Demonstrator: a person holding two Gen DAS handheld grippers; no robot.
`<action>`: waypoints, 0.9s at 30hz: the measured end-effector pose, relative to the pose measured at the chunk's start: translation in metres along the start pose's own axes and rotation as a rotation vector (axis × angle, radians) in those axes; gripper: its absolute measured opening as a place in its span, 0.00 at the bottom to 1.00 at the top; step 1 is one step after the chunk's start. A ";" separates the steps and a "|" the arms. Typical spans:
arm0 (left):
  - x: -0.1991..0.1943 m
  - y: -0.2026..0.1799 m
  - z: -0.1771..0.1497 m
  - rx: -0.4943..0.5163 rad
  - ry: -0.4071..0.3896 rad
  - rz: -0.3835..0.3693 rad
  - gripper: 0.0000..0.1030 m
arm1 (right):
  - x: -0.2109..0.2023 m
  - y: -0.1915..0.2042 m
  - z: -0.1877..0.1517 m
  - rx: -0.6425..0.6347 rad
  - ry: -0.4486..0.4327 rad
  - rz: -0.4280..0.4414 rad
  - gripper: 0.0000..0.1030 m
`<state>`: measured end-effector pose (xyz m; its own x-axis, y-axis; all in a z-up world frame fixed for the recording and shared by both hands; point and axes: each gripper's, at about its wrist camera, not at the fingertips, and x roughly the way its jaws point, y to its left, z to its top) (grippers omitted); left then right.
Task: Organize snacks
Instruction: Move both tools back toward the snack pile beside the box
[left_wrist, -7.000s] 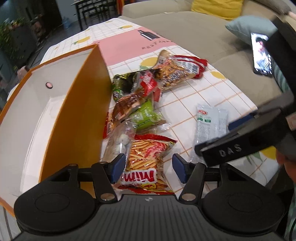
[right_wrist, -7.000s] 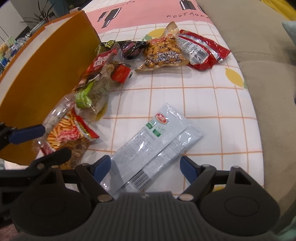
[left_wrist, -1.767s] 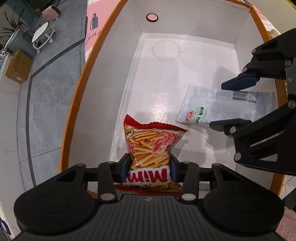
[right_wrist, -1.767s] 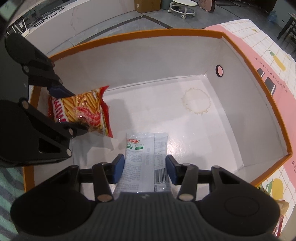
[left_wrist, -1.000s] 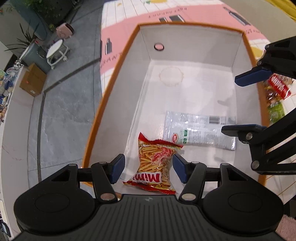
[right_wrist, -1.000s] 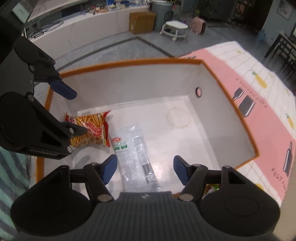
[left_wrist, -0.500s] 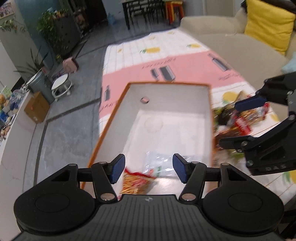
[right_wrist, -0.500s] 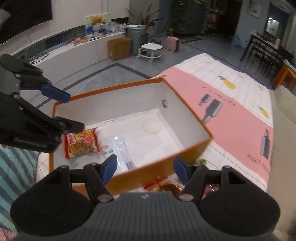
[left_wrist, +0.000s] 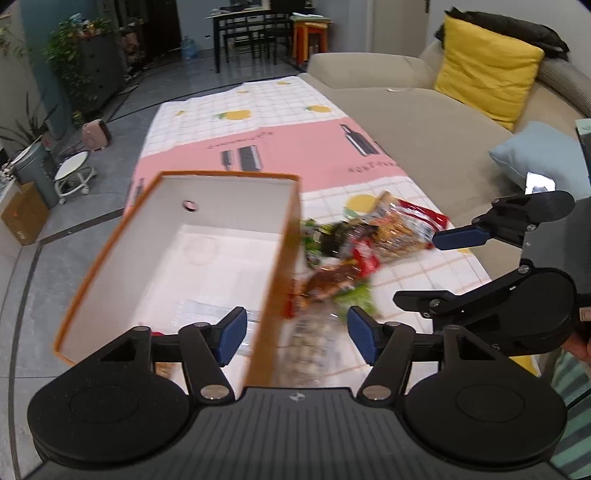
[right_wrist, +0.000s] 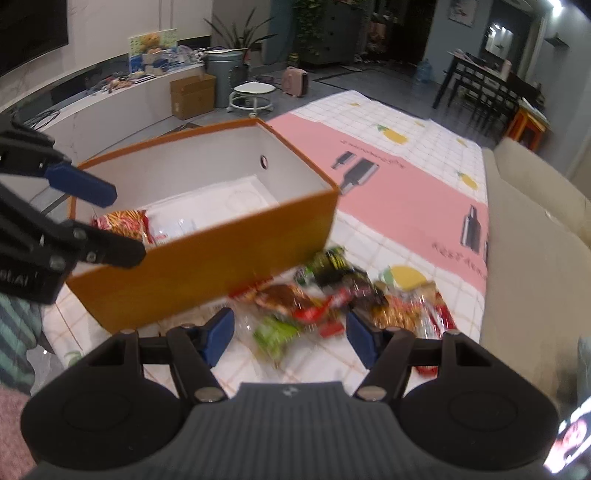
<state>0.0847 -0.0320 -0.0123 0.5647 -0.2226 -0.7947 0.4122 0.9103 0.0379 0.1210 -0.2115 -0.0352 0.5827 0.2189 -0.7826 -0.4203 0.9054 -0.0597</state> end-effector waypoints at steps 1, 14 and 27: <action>0.004 -0.006 -0.003 0.012 0.007 -0.005 0.73 | 0.000 -0.003 -0.007 0.017 0.007 0.003 0.63; 0.067 -0.052 -0.033 0.154 0.054 0.079 0.70 | 0.029 -0.020 -0.070 0.182 0.089 0.008 0.62; 0.104 -0.063 -0.051 0.273 0.093 0.174 0.70 | 0.060 -0.033 -0.056 0.280 0.101 0.074 0.62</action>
<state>0.0813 -0.0948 -0.1284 0.5805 -0.0281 -0.8137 0.4989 0.8021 0.3282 0.1309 -0.2481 -0.1147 0.4793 0.2635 -0.8372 -0.2426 0.9565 0.1621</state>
